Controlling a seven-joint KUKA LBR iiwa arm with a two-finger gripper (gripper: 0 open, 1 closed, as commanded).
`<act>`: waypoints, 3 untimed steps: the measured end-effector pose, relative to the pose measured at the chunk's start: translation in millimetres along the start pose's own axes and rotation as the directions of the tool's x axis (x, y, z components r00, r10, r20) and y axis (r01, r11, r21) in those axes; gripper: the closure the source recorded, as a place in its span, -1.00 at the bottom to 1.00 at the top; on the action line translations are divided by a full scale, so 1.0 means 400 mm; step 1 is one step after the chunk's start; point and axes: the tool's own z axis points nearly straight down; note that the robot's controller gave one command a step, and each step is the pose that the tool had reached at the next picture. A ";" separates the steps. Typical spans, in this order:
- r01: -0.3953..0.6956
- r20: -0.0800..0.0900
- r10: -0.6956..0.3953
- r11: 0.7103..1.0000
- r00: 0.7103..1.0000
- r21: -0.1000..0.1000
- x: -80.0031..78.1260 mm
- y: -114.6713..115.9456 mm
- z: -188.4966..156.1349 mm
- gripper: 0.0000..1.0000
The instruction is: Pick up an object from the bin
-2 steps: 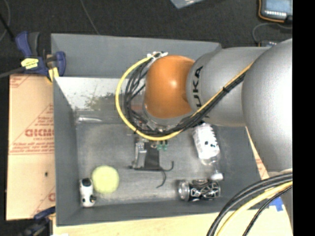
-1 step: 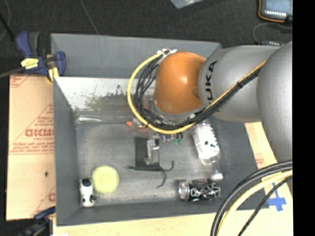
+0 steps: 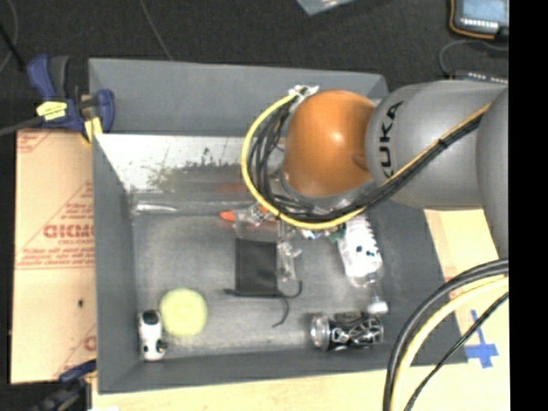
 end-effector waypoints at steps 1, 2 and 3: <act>0.082 0.004 -0.082 0.997 0.997 -0.001 -0.027 0.023 0.008 -1.00; 0.436 0.003 -0.436 0.900 0.900 0.003 -0.026 0.034 0.101 -1.00; 0.426 0.010 -0.426 0.905 0.905 0.005 -0.031 0.038 0.126 1.00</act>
Offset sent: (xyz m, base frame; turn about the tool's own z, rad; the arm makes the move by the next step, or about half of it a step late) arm -0.0012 0.0189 -0.0526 -0.4727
